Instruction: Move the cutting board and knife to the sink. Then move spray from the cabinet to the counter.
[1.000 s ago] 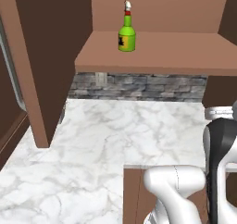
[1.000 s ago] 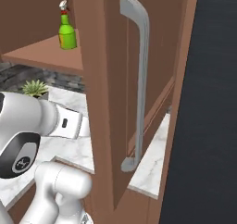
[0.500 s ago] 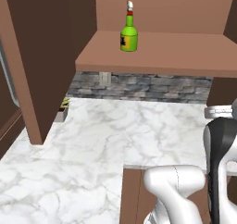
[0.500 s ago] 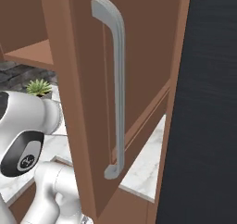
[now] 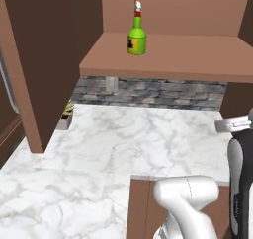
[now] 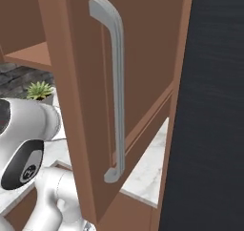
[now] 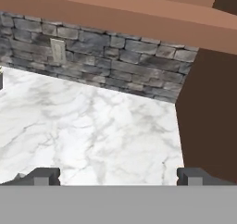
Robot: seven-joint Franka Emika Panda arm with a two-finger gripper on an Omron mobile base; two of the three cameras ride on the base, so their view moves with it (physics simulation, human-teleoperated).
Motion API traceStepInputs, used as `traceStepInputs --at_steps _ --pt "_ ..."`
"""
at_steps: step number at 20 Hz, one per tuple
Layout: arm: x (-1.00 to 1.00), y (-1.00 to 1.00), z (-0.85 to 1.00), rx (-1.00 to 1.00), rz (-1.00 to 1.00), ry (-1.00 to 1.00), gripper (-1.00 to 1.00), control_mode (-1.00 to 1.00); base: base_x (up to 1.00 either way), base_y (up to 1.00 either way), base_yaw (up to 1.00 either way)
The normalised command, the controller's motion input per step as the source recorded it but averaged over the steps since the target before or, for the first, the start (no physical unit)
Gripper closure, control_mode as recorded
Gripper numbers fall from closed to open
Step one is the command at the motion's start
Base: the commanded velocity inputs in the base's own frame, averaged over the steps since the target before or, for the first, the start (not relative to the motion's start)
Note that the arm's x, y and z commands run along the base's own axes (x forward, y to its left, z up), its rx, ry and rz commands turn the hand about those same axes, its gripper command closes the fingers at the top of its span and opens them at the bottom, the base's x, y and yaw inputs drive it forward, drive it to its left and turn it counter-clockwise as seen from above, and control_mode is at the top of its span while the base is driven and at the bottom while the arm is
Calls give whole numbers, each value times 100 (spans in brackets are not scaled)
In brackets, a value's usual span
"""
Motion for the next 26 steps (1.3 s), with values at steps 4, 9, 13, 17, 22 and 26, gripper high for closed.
traceStepInputs --at_steps 4,9,13,17,22,26 --pt "-50 59 10 0 1 -1 -100 -100 0 0 0" --pt "-31 51 50 -1 -7 -4 -100 -100 0 0 0" --pt "-16 20 79 0 4 -6 -100 -100 0 0 0" --pt "-25 19 68 0 11 -3 -100 -100 0 0 0" --pt "-12 20 48 0 12 -1 -100 -100 0 0 0" --pt "0 21 22 0 4 -13 -100 -100 0 0 0"
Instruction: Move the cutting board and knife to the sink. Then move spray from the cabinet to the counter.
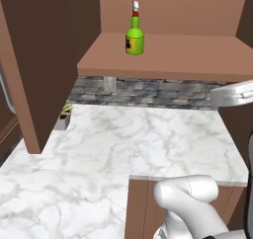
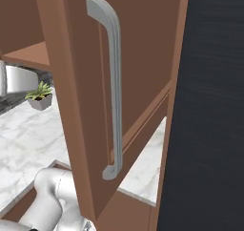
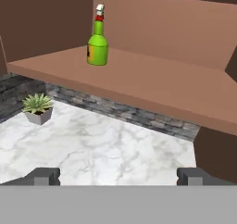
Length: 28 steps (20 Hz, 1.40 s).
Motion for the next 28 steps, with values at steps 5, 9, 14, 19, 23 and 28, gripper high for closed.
traceStepInputs --at_steps 5,9,14,19,23,28 --pt "1 22 25 0 4 -21 -100 -100 0 0 0" --pt "10 7 12 8 6 -7 -100 -100 0 0 0" --pt "9 15 2 6 10 -14 -100 -100 0 0 0" --pt "9 33 4 -3 1 -33 -100 -100 0 0 0" --pt "39 13 2 -1 0 -16 -100 -100 0 0 0" --pt "62 0 3 0 0 0 -100 -100 0 0 0"
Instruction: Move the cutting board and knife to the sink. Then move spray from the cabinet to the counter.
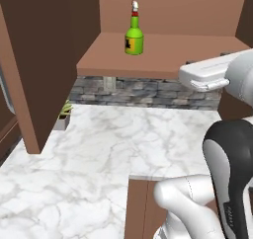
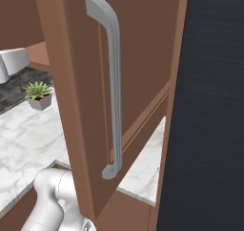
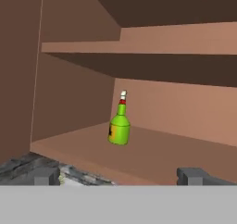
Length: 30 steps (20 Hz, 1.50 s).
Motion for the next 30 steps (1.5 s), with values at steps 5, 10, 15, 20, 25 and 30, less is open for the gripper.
traceStepInputs --at_steps 5,10,15,20,25,30 --pt "64 0 14 0 -1 0 -100 -100 0 0 0" --pt "46 0 20 0 0 0 -100 -100 0 0 0" --pt "26 0 32 0 0 6 -100 -100 0 0 0" --pt "14 0 34 0 0 21 -100 -100 0 0 0" --pt "0 0 3 0 0 0 -100 -100 0 0 0" --pt "0 0 -2 0 0 -5 -100 -100 0 0 0"
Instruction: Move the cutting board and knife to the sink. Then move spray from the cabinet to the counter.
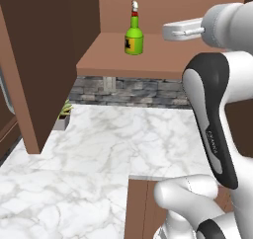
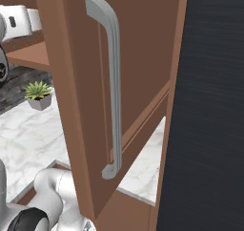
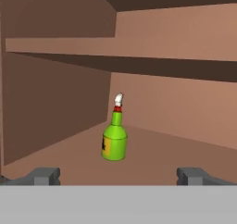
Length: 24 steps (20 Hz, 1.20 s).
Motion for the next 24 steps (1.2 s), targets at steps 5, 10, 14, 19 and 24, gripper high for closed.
traceStepInputs --at_steps 5,10,14,19,24 --pt "15 0 -9 0 0 1 -100 -100 0 0 0" --pt "15 6 -19 0 0 1 -100 -100 0 0 0" --pt "27 2 -23 0 0 0 -100 -100 0 0 0" --pt "46 2 -17 0 0 0 -100 -100 0 0 0" --pt "61 12 -5 0 0 0 -100 -100 0 0 0"
